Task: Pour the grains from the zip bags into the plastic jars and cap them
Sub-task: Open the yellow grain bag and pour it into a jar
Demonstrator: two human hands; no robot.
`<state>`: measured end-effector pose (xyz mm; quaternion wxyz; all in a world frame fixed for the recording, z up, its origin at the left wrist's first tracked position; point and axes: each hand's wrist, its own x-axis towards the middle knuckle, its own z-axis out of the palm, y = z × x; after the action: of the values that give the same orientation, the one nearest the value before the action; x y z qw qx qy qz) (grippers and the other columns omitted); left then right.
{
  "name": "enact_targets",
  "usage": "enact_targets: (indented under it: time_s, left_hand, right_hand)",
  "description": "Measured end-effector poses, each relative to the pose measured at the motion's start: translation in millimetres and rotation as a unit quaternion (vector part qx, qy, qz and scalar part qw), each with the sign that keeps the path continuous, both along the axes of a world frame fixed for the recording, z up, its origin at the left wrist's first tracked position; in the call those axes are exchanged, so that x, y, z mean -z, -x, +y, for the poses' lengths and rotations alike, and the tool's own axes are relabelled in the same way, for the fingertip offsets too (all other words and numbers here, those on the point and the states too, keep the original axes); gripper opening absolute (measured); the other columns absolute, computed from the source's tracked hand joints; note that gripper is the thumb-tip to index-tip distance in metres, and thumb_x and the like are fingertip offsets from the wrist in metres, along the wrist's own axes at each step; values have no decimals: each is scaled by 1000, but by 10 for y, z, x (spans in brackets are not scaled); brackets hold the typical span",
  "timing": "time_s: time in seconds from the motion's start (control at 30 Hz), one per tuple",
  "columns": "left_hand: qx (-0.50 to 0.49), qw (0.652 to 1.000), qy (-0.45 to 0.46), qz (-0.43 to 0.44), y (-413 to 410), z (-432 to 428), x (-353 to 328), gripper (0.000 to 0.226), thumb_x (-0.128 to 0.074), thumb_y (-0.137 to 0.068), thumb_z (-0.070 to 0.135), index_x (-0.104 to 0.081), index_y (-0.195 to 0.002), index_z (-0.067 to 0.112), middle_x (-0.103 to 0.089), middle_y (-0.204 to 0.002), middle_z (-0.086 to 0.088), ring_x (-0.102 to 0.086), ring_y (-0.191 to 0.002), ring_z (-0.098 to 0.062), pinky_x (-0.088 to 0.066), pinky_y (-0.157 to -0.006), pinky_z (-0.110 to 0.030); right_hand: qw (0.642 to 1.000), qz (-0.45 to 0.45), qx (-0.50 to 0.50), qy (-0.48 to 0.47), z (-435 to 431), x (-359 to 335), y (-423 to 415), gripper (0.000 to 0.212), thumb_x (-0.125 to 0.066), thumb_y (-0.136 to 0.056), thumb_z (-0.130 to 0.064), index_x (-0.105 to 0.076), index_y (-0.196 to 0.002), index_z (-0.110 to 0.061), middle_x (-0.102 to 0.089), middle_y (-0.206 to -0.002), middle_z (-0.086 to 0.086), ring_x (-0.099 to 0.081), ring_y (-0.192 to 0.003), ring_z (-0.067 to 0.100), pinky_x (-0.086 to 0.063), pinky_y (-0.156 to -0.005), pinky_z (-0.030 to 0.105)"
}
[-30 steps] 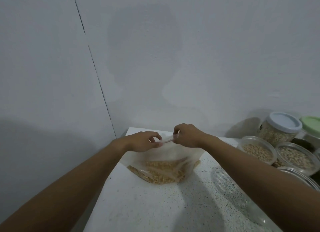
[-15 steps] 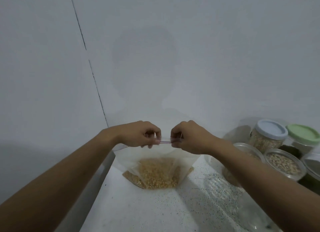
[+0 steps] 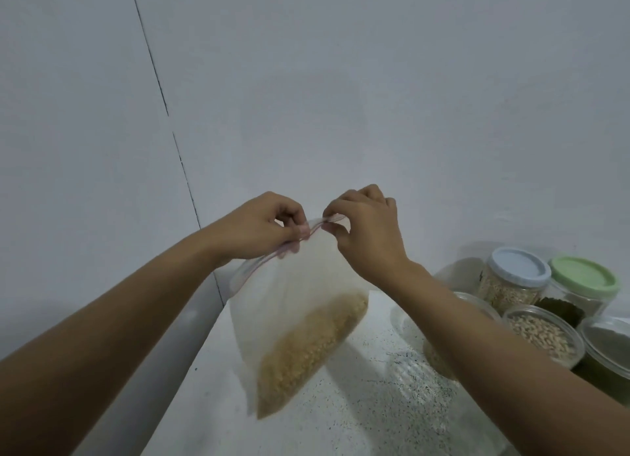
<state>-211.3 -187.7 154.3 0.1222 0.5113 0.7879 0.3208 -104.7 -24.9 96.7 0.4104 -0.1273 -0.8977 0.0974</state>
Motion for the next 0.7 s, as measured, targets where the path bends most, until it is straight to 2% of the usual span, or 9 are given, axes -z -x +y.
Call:
enact_targets:
  time_s: [0.07,0.13,0.23,0.33,0.4,0.47,0.57,0.63,0.7]
  left_hand:
    - [-25,999,-18,-43,-142,23,48,16,-65,-99,17,-74,-89,8,-76,-77,-5,-65,-68,-13,-50,-67,-14]
    - [-45,994,-44,-93,-277,44,165,15,-66,-98,11,-74,-88,4,-76,-76,-8,-66,-67,-19,-52,-63,-14]
    - [-69,988,-73,-118,-464,51,442,18,-64,-98,8,-71,-82,2,-74,-71,-9,-65,-60,-19,-53,-67,-25]
    - [-92,978,-101,-160,-666,43,771,20,-63,-98,5,-70,-78,4,-74,-70,-8,-68,-65,-22,-54,-71,-33]
    - [-107,967,-125,-195,-804,17,970,24,-61,-99,9,-69,-77,8,-73,-73,-8,-67,-70,-19,-52,-74,-33]
    - [-133,947,-151,-249,-925,-33,1097,26,-57,-102,13,-69,-79,10,-71,-76,-8,-67,-73,-20,-54,-73,-33]
    - [-147,913,-155,-348,-1110,-96,1183,24,-50,-106,22,-67,-97,9,-75,-88,-12,-72,-80,-32,-58,-74,-37]
    - [-141,907,-143,-370,-1189,-129,1233,27,-46,-108,32,-67,-108,15,-77,-96,-10,-75,-87,-32,-60,-80,-42]
    - [-132,911,-149,-361,-1216,-149,1290,29,-45,-108,33,-68,-110,15,-77,-97,-8,-76,-88,-31,-61,-83,-46]
  right_hand:
    - [998,-9,2,67,-37,32,-27,18,-72,-92,-27,-71,-109,-24,-62,-113,-5,-50,-109,20,-35,-86,34]
    - [981,12,-21,191,-101,69,-127,26,-70,-93,-31,-63,-117,-26,-57,-114,-5,-56,-99,16,-44,-84,30]
    - [909,22,-52,412,-219,196,-306,20,-72,-92,-34,-62,-106,-24,-64,-101,-3,-62,-81,14,-47,-73,27]
    - [828,-5,-95,553,-319,418,-480,16,-71,-93,-32,-66,-100,-19,-71,-86,3,-62,-62,13,-46,-62,29]
    - [792,-18,-118,599,-389,574,-596,17,-69,-95,-33,-67,-103,-18,-72,-83,6,-62,-62,15,-48,-62,32]
    - [771,-2,-135,623,-450,664,-699,15,-69,-95,-32,-70,-104,-19,-71,-92,14,-62,-64,17,-52,-65,34]
    - [771,0,-159,617,-526,751,-855,13,-72,-93,-31,-74,-104,-24,-68,-94,17,-64,-67,19,-56,-70,36]
    - [766,-5,-171,619,-571,810,-931,13,-74,-92,-29,-75,-105,-24,-66,-91,19,-67,-72,26,-59,-75,41]
    - [757,4,-173,630,-595,857,-976,16,-75,-91,-26,-75,-106,-21,-64,-89,20,-66,-72,28,-59,-77,41]
